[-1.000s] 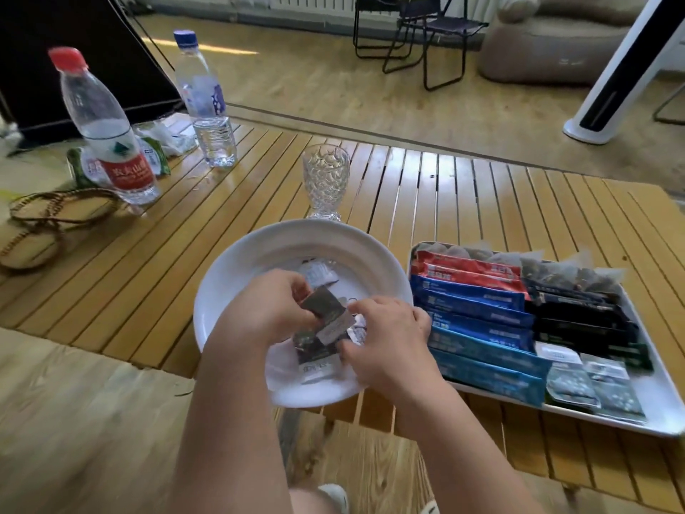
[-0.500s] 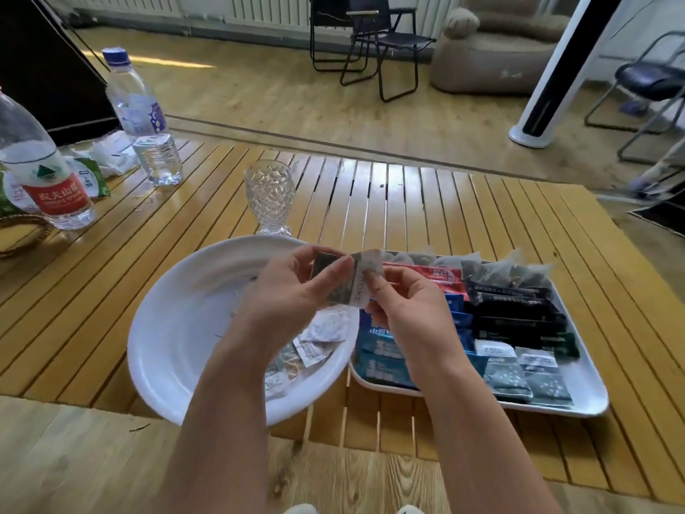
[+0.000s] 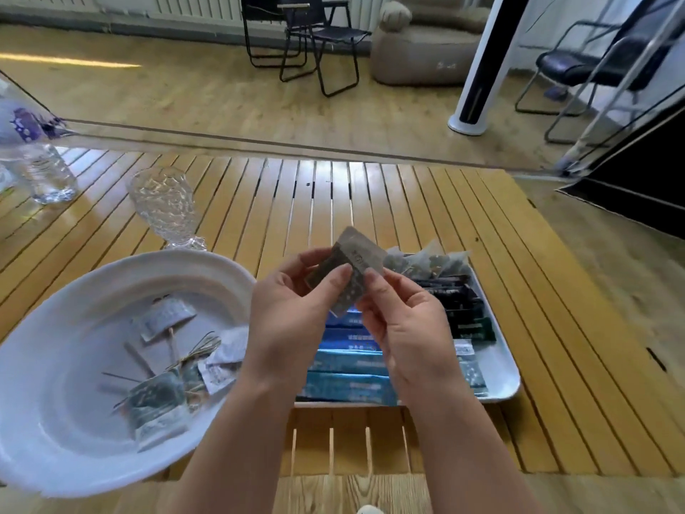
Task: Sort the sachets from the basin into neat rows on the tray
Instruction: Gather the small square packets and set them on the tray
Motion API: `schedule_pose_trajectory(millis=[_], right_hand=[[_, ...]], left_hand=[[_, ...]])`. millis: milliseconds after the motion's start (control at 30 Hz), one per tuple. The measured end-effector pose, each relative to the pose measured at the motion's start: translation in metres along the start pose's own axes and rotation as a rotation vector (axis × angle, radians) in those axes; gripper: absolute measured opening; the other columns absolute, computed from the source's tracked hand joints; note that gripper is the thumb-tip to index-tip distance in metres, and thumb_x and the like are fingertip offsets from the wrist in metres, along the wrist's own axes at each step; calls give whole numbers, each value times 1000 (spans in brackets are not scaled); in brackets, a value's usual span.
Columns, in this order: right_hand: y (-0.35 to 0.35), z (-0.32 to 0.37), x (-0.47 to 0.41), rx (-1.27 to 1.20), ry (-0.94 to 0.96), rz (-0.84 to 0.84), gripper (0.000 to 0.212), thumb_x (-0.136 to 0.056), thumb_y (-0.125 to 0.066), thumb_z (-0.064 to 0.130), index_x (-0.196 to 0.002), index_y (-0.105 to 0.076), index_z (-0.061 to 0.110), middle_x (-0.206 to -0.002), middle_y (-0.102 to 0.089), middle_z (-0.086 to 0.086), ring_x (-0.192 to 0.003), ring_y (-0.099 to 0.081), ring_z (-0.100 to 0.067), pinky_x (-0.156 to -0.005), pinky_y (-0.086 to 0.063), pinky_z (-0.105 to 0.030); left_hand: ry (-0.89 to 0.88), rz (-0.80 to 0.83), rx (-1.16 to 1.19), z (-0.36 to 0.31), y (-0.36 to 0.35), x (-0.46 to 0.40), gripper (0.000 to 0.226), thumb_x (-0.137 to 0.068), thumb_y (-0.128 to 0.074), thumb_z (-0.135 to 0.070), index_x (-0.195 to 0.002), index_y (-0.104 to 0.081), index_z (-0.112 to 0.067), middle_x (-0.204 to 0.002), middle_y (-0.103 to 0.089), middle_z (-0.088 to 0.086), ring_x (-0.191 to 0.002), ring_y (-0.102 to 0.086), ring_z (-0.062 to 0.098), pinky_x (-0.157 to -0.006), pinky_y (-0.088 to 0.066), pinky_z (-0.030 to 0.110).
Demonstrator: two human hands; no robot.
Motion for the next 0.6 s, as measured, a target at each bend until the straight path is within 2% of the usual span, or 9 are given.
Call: schedule_pose_trajectory(millis=[133, 300, 367, 500, 600], right_hand=[[9, 3, -4, 74, 7, -15, 28, -70, -69, 31, -92, -71, 14, -89, -76, -4, -87, -72, -13, -68, -54, -18], [10, 3, -6, 172, 12, -6, 27, -74, -66, 36, -90, -70, 15, -85, -76, -2, -84, -72, -12, -70, -56, -19], [10, 2, -7, 140, -10, 9, 27, -73, -67, 35, -90, -70, 15, -86, -76, -2, -85, -72, -13, -70, -56, -21], [8, 3, -8, 30, -62, 99, 31, -71, -68, 26, -99, -70, 13, -100, -75, -7, -100, -71, -19, -85, -58, -32], [12, 4, -7, 27, -59, 95, 27, -71, -68, 24, -96, -71, 16, -99, -75, -6, -100, -70, -18, -81, -58, -28]], left_hand=[[-43, -5, -8, 2, -7, 6, 37, -73, -73, -21, -109, -66, -16, -100, -75, -1, -96, -70, 11, -80, -57, 22], [-53, -16, 1, 2, -6, 8, 32, -67, -72, -27, -98, -69, -18, -94, -76, 1, -93, -71, 15, -77, -57, 23], [-51, -25, -18, 3, -7, 7, 28, -71, -72, -25, -97, -70, -17, -93, -75, 2, -91, -71, 16, -76, -56, 22], [-40, -36, -26, 6, -9, 7, 28, -71, -72, -26, -97, -71, -14, -94, -74, 7, -93, -70, 20, -79, -58, 27], [-20, -28, -27, 11, -11, 8, 26, -70, -72, -28, -94, -72, -16, -91, -75, 5, -91, -71, 21, -77, -59, 30]])
Point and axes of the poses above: each hand's wrist, its own x-axis away from the middle knuckle, its own y-axis out of the back of the hand, z = x × y, the point moved 5 cm from there along -x, towards the middle knuckle
